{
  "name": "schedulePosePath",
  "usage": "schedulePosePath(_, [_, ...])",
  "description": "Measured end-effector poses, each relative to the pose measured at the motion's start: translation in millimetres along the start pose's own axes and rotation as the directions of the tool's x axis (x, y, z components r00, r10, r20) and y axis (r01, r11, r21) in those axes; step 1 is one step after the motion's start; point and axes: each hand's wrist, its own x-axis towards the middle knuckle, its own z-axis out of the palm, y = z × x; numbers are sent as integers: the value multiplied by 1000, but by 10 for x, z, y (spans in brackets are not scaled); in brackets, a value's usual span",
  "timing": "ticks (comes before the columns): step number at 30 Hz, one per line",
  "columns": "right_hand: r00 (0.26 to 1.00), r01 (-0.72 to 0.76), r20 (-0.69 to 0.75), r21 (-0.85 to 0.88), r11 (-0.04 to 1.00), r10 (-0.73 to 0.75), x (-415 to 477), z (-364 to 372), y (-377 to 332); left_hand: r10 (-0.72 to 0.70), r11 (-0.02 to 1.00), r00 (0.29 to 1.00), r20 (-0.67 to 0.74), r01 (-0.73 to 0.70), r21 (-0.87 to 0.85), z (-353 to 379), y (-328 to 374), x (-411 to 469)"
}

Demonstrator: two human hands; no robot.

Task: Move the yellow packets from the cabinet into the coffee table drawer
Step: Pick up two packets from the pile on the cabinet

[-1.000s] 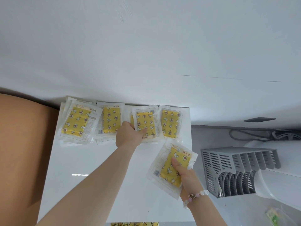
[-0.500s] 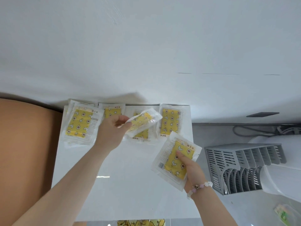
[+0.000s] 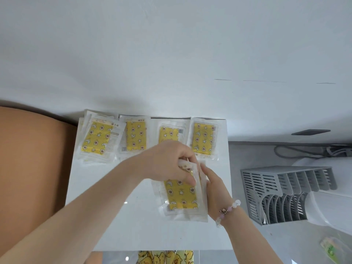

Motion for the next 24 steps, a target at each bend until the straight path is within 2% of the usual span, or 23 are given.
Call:
schedulePosePath(2, [998, -19, 61, 30, 999, 17, -30, 56, 3, 3, 998, 1000, -2, -3, 63, 122, 11, 108])
schedulePosePath(5, [995, 68, 65, 46, 997, -71, -46, 90, 20, 42, 993, 998, -54, -35, 112, 250, 7, 187])
schedulePosePath(9, [992, 96, 82, 10, 995, -97, -49, 82, 92, 177, 950, 977, -117, -139, 280, 323, -54, 216])
schedulePosePath(11, [992, 95, 89, -36, 995, -92, -56, 98, 136, 334, 884, 925, -180, -242, 399, 336, -110, 234])
schedulePosePath(13, [985, 80, 153, 0, 997, -79, -68, 81, 175, 457, 803, 860, -225, -291, 519, 367, -190, 258])
schedulePosePath(14, [977, 74, 200, 32, 997, -79, -69, 55, 197, 485, 795, 834, -264, -294, 531, 401, -223, 269])
schedulePosePath(16, [969, 49, 238, 55, 997, -60, -78, 14, 207, 417, 878, 831, -368, -265, 398, 464, -213, 277])
schedulePosePath(18, [977, 26, 212, 43, 999, -34, -53, -23, 217, 272, 962, 835, -479, -229, 147, 513, -169, 287])
schedulePosePath(21, [989, 22, 148, 3, 1000, -22, -61, -2, 198, 55, 973, 811, -582, -174, -150, 437, -140, 303])
schedulePosePath(22, [992, 20, 123, -10, 1000, -19, -60, -14, 195, -47, 965, 779, -626, -127, -230, 380, -167, 315])
schedulePosePath(24, [998, 18, 66, -11, 1000, -18, -78, -45, 164, -331, 894, 646, -688, -18, -447, 258, -299, 352])
